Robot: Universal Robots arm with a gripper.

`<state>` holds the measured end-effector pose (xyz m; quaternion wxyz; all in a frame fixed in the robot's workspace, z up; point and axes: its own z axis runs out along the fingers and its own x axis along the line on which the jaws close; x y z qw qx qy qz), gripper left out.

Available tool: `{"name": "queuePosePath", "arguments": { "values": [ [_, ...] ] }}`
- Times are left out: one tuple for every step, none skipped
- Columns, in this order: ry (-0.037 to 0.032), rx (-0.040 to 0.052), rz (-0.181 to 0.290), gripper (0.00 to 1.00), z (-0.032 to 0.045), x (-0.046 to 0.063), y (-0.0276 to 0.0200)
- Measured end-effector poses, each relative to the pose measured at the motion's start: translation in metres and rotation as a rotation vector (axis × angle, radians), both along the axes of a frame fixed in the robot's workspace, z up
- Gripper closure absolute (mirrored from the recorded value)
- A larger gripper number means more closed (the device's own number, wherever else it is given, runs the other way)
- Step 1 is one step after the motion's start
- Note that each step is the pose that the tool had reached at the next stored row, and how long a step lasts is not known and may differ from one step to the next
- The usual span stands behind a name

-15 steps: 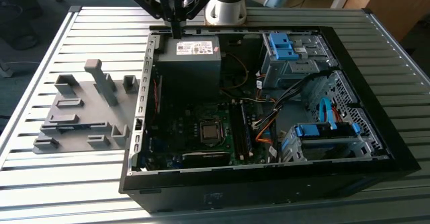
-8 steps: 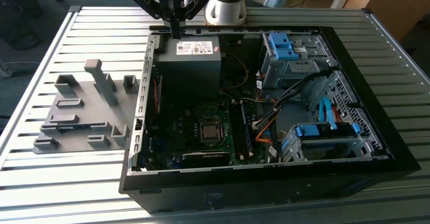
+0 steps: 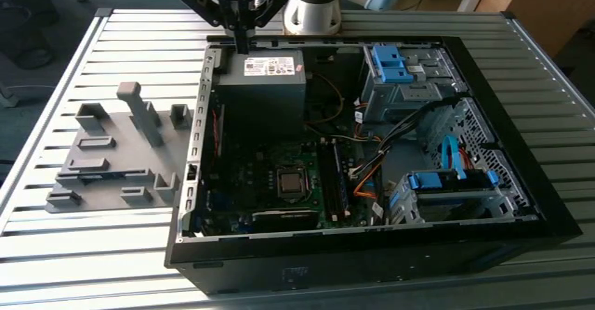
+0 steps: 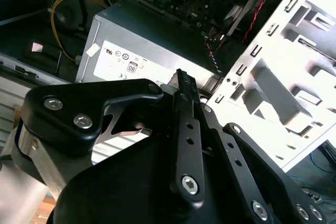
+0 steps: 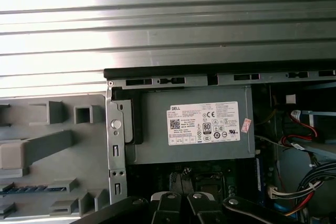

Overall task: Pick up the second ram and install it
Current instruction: 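Reach for the second ram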

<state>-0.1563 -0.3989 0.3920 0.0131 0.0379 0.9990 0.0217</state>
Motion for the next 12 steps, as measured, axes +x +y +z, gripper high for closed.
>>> {"name": "queuePosePath", "arguments": {
  "values": [
    [0.0000,0.0000,0.000,0.89,0.0000,-0.0002,0.0000],
    [0.0000,0.0000,0.000,0.89,0.0000,-0.0003,0.0000],
    [0.0000,0.0000,0.000,0.89,-0.0001,-0.0005,0.0000],
    [0.0000,0.0000,0.000,0.89,-0.0001,-0.0007,0.0000],
    [0.0000,0.0000,0.000,0.89,-0.0001,-0.0008,0.0000],
    [0.0000,0.0000,0.000,0.89,-0.0001,-0.0010,0.0000],
    [-0.0001,0.0000,0.000,0.89,-0.0001,-0.0012,0.0000],
    [0.0000,0.0000,0.000,0.89,-0.0001,-0.0014,0.0000],
    [0.0000,0.0000,0.000,0.89,-0.0001,-0.0016,0.0000],
    [-0.0001,0.0000,0.000,0.89,-0.0002,-0.0018,0.0000],
    [0.0000,0.0000,0.000,0.89,-0.0002,-0.0020,0.0000],
    [0.0000,0.0001,0.000,0.89,-0.0002,-0.0022,0.0000]
  ]
}}
